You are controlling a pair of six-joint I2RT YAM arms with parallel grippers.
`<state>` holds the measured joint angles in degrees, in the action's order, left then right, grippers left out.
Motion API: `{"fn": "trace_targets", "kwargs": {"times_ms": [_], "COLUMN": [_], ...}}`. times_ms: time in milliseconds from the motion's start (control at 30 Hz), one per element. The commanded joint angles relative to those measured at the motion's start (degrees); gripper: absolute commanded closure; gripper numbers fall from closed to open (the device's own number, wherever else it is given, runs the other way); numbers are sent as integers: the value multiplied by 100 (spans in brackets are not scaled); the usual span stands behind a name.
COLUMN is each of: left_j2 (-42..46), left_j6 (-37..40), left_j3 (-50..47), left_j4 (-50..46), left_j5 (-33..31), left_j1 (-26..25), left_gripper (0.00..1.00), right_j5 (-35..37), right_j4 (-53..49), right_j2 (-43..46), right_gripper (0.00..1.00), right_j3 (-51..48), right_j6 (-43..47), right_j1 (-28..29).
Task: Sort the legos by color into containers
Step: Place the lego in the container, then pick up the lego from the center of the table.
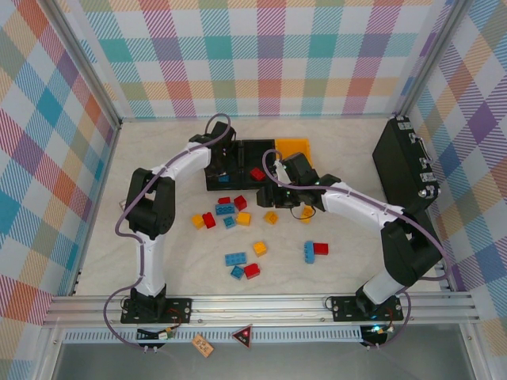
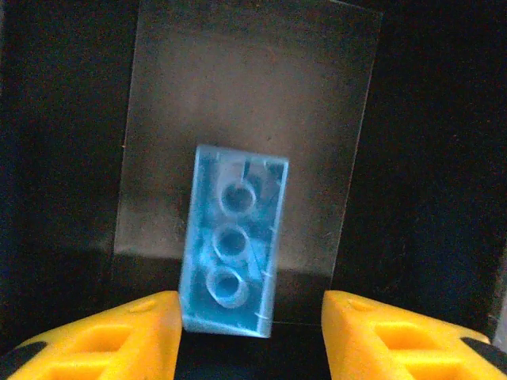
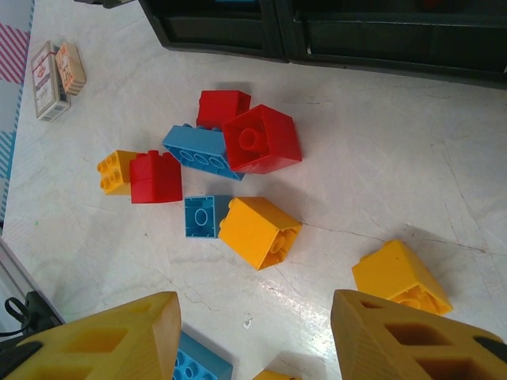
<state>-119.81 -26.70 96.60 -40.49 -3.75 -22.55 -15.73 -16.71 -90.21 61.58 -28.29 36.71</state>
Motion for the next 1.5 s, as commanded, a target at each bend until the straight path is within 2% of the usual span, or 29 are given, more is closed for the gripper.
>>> {"fn": "trace_targets", "kwargs": {"times_ms": [0,267,533,933,1233,1467], "left_j2": [127,733,1294,2156,2506,2508], "left_j6": [46,117,296,250,-142,-72], "left_j3": [154,-140,-695,-1769,-2813,-3023], "left_j4": [-137,-11,188,840,1716,1678], "left_j5": [-14,295,742,1392,2011,2146], "left_j1": [41,27,-106,-602,-997,-1202], "left_gripper": [45,45,43,42,41,41], "right_j5": [95,424,1171,2170,2407,2458], "right_j4": [-36,-361,-1006,-1784,-1903,-1789], "right_j2": [39,212,427,620,41,-474], "right_gripper": [46,46,42,40,36,37], "right_j3": [17,126,101,-154,-248,-282], "right_j6": [6,104,-59,-544,-880,-1077], "right_j1": [-15,-48,-109,-634,-740,-735]}}
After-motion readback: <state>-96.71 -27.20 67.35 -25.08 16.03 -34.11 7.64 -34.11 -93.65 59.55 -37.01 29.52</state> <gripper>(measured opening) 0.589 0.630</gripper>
